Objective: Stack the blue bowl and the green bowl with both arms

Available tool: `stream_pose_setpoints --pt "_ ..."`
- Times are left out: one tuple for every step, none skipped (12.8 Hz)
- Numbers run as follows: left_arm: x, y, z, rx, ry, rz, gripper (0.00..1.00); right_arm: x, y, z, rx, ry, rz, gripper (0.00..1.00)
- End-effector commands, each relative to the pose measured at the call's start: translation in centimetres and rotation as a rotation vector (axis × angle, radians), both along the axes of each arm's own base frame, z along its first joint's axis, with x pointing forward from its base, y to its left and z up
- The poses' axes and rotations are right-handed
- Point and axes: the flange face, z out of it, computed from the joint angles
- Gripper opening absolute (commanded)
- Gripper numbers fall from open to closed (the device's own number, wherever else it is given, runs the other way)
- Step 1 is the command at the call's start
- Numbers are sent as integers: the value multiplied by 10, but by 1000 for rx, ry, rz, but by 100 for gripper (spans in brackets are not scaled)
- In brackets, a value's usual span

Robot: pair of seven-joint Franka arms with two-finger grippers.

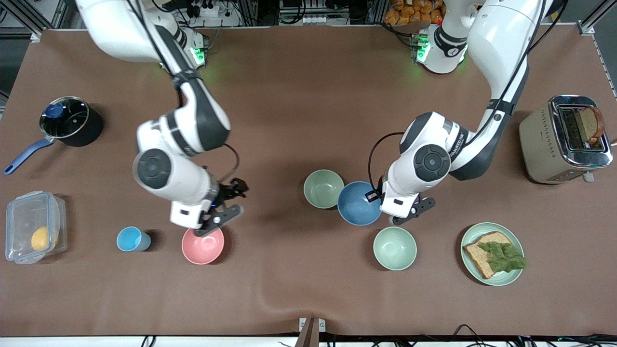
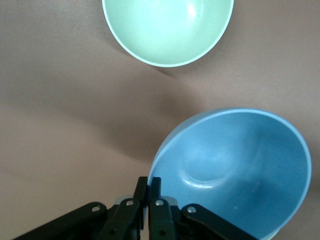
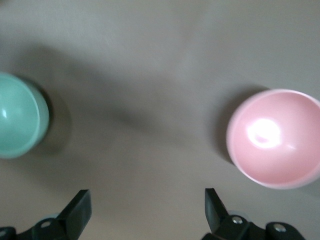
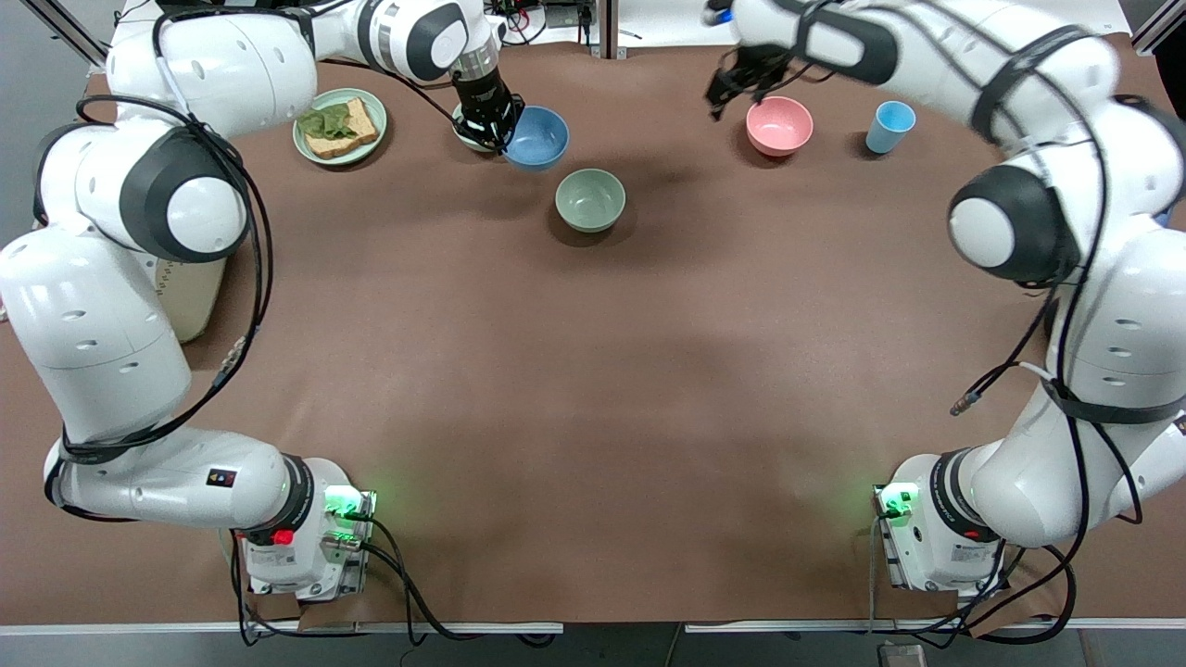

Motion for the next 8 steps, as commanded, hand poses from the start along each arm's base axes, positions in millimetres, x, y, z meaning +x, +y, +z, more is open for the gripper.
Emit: stream_pose_setpoints --pt "3 -2 3 -3 -6 17 0 -7 52 -31 36 -45 -153 100" --pt "3 -2 3 -3 -6 17 0 -11 63 -42 38 -39 -233 100" --pt "3 -2 3 -3 -6 17 0 -14 68 -56 32 -16 -338 100" --pt "2 -3 3 -3 -6 15 0 -15 70 -68 26 18 -492 100" --pt "2 -3 2 -3 -6 16 0 -15 69 -83 13 55 -651 100" --pt "2 -3 0 -2 -3 15 0 -16 69 -100 -4 87 -791 100" --pt "2 -3 0 -1 -4 16 0 -16 70 -114 -5 108 -909 100" --pt "2 -3 -1 -1 -2 16 0 -14 69 -124 7 130 -1028 100"
